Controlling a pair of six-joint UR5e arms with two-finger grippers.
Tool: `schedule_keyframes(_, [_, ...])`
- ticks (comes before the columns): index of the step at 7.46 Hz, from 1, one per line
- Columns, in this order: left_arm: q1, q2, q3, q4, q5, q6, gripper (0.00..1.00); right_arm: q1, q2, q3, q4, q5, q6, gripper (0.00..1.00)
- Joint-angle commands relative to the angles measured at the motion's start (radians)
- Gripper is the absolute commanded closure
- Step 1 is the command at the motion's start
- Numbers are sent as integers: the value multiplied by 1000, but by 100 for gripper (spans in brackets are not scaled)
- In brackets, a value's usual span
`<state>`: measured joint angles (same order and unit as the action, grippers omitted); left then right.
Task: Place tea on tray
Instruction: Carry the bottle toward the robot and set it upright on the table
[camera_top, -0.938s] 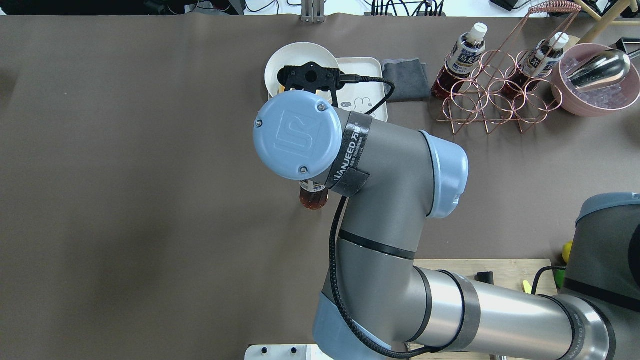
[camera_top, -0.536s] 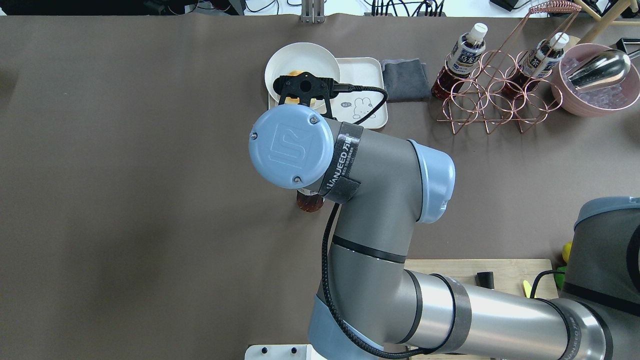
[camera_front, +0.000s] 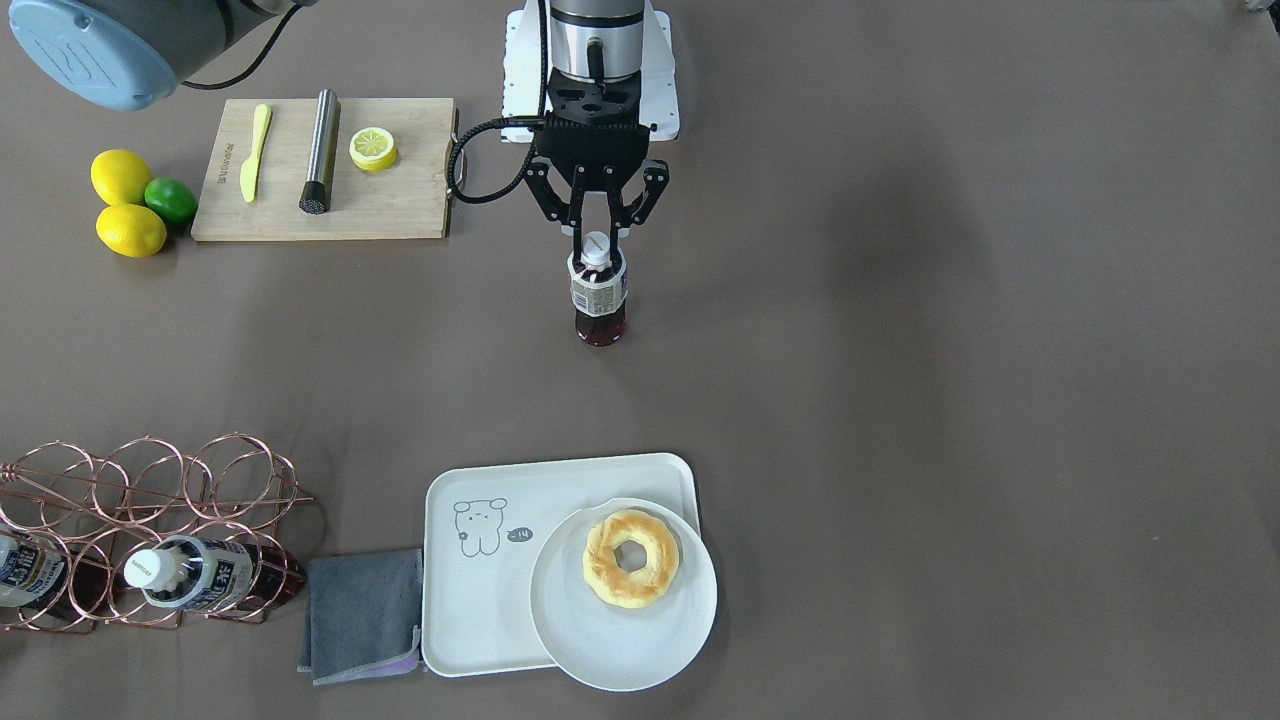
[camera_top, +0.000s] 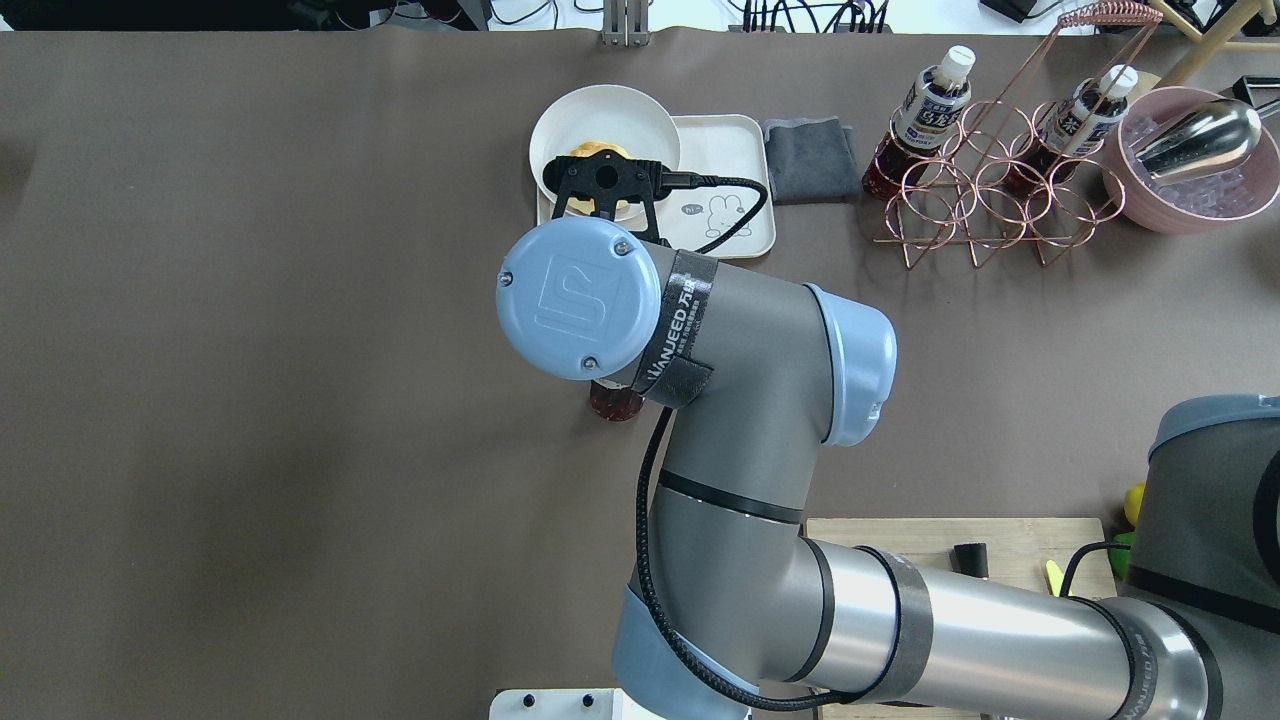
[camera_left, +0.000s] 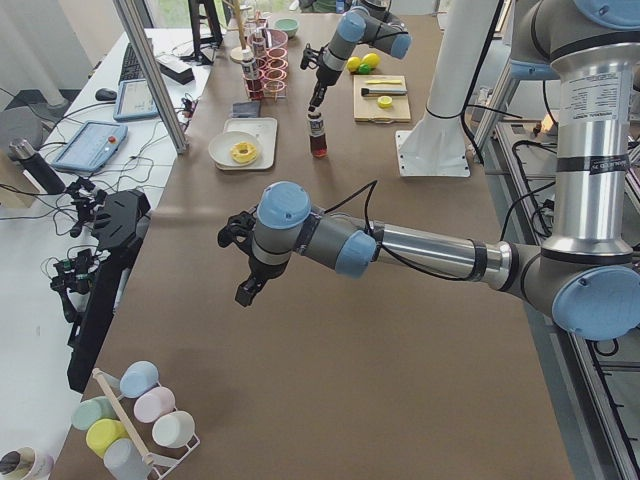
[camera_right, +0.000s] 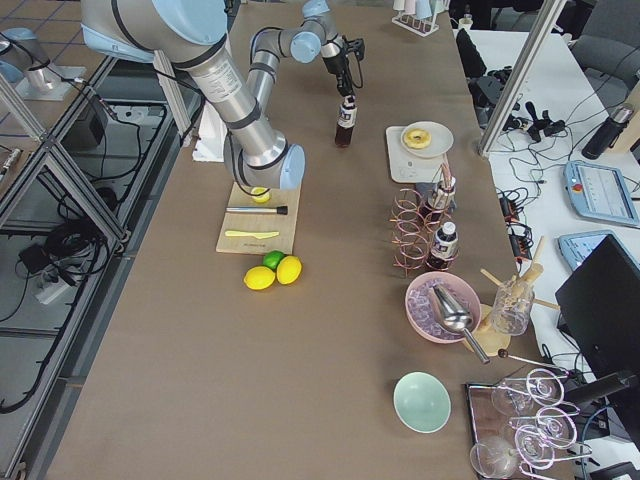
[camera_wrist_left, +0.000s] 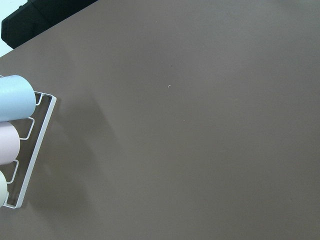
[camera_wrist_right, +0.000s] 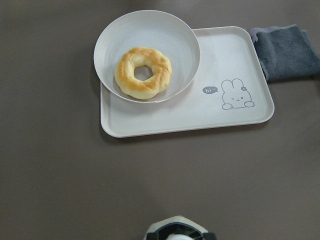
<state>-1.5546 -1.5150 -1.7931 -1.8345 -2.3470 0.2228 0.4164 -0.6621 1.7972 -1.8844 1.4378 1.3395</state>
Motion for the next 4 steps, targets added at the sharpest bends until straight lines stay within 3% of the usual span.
schedule_keyframes(1, [1,-1,1,1,0,-2,2,-4,-2,1,1,-16,1,25])
schedule_keyframes(2, [1,-2,1,1,0,-2,2,-14,-10,1,2,-46,4,1])
schedule_keyframes(4, [1,-1,0,1,-2,-6,2,-2,-4,11,2,-43,-2,0])
